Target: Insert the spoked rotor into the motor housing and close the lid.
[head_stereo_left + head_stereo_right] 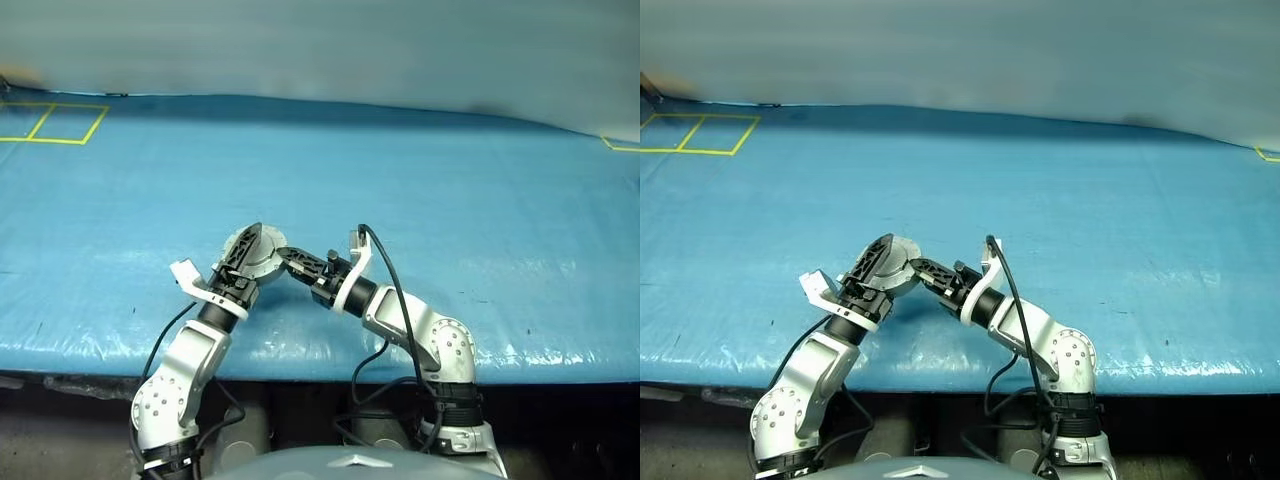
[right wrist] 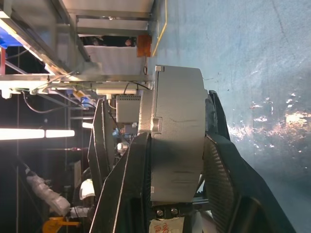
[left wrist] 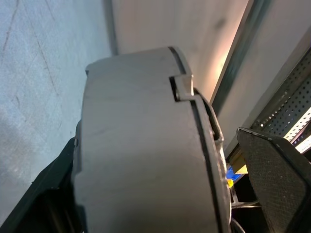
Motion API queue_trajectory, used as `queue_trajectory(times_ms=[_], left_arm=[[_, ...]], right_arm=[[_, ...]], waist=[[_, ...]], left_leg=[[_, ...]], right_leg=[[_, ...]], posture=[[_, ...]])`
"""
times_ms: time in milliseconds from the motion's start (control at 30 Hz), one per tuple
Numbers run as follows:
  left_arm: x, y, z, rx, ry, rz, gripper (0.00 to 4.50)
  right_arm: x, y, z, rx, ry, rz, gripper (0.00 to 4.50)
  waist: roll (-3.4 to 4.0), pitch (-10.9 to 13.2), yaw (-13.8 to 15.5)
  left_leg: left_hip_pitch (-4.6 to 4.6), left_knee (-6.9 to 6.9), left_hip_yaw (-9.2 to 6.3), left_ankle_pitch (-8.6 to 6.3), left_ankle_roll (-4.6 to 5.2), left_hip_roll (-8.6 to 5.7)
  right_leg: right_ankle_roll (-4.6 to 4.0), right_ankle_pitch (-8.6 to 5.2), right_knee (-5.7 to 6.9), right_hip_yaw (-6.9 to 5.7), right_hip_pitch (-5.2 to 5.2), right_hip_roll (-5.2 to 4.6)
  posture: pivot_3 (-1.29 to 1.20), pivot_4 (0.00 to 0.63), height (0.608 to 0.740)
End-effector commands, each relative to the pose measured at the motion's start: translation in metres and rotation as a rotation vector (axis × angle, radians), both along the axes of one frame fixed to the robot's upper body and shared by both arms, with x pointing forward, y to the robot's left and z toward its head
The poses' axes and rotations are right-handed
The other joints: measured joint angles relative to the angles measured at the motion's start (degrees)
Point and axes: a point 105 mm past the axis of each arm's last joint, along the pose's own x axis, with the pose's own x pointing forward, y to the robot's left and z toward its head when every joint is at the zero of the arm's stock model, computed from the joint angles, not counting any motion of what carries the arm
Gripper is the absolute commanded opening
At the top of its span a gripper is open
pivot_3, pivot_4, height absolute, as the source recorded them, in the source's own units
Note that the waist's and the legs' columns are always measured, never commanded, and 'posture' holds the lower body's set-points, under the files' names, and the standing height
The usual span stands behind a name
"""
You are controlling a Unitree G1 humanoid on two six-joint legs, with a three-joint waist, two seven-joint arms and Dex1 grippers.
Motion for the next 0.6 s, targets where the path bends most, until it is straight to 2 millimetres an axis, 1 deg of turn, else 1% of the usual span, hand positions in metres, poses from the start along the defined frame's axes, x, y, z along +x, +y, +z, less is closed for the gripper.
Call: queue_trajectory(times_ms=[33,133,167,300,400,533,600], left_arm=[[0.002,-0.009,0.008,-0.108,-0.01,-0.004,3.6],[0.002,-0.009,0.008,-0.112,-0.003,-0.005,2.61],[0.002,-0.008,0.008,-0.112,0.002,-0.003,2.46],[0.004,-0.006,0.006,-0.099,0.03,0.006,2.4],[0.006,-0.005,0.004,-0.08,0.051,0.017,2.38],[0.018,0.002,0.005,-0.024,0.061,0.045,2.38],[0.025,0.006,0.006,0.004,0.06,0.054,2.38]], right_arm=[[-0.005,0.003,0.026,0.089,-0.069,0.015,1.13],[-0.002,-0.001,0.024,0.079,-0.064,-0.005,1.13],[0.0,-0.004,0.022,0.049,-0.076,-0.027,1.13],[0.006,-0.012,0.016,-0.057,-0.144,-0.078,1.13],[0.007,-0.018,0.017,-0.116,-0.23,-0.1,1.13],[0.005,-0.028,0.014,-0.26,-0.381,-0.115,2.53],[0.005,-0.034,0.015,-0.281,-0.427,-0.146,3.2]], waist=[[0.0,0.0,0.0],[0.0,0.0,0.0],[-0.01,0.0,0.1],[0.0,0.0,0.1],[-0.01,0.0,0.2],[-0.01,0.0,0.6],[-0.02,0.0,0.7]], left_leg=[[0.0,0.01,0.0,0.0,0.0,0.0],[-0.01,0.02,0.0,0.0,0.01,0.0],[-0.01,0.02,0.0,0.0,0.01,0.0],[0.0,0.03,0.0,0.0,0.01,0.03],[0.0,0.04,0.0,0.0,0.01,0.02],[0.0,0.08,0.0,0.0,0.01,0.0],[0.0,0.11,-0.01,0.02,0.04,-0.01]], right_leg=[[0.01,0.0,0.0,0.01,0.0,0.0],[0.01,0.01,0.0,0.01,0.01,0.0],[0.02,0.01,-0.01,0.02,0.01,0.0],[0.02,0.01,0.0,0.03,0.01,0.05],[0.02,0.01,0.0,0.03,0.02,0.06],[0.06,0.03,-0.02,0.04,0.04,0.06],[0.07,0.04,-0.01,0.03,0.05,0.08]], posture=[[0.0,0.15,0.74],[0.0,0.15,0.74],[0.0,0.15,0.74],[0.0,0.15,0.74],[0.0,0.15,0.74],[0.0,0.15,0.74],[0.0,0.15,0.74]])
